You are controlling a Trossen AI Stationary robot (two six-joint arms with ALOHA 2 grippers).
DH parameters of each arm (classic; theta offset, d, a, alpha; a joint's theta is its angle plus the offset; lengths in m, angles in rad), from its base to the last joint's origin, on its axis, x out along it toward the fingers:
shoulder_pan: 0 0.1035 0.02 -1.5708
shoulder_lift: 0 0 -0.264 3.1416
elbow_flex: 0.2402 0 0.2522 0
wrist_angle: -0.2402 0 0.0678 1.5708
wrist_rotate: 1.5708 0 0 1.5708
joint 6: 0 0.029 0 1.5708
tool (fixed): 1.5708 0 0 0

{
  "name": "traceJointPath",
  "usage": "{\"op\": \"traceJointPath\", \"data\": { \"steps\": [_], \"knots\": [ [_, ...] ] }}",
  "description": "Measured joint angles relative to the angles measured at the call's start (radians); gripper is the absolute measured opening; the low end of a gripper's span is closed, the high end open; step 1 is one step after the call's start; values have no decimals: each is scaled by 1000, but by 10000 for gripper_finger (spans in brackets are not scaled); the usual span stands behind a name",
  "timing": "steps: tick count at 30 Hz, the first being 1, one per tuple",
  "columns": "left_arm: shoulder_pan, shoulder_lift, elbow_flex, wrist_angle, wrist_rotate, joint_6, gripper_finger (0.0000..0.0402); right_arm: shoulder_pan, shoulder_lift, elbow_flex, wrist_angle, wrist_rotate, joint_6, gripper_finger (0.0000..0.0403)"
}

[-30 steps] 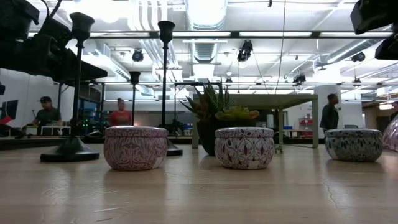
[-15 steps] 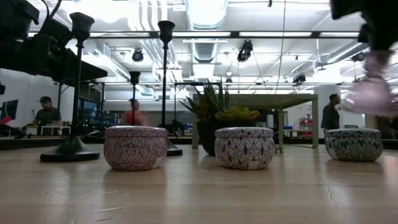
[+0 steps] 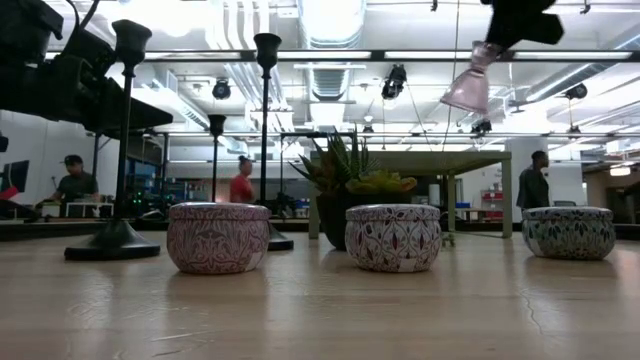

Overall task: Pick & Place candle stick holders
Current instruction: Put the top glass candle holder on the shelf

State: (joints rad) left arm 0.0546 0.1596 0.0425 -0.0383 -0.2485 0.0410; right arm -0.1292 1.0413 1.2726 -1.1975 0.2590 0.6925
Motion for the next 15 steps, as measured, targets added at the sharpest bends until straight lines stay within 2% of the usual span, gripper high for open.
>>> {"op": "traceJointPath", "data": {
  "steps": [3,5,10,15],
  "knots": [
    [0,0,0,0,0,0,23,-143,35,53,8,-28,-72,28],
    [0,0,0,0,0,0,23,-244,66,83,19,-84,-115,28],
    [0,0,0,0,0,0,23,-483,161,116,96,-271,-206,28],
    [0,0,0,0,0,0,23,-693,272,148,102,-443,-263,28]
  ]
}}
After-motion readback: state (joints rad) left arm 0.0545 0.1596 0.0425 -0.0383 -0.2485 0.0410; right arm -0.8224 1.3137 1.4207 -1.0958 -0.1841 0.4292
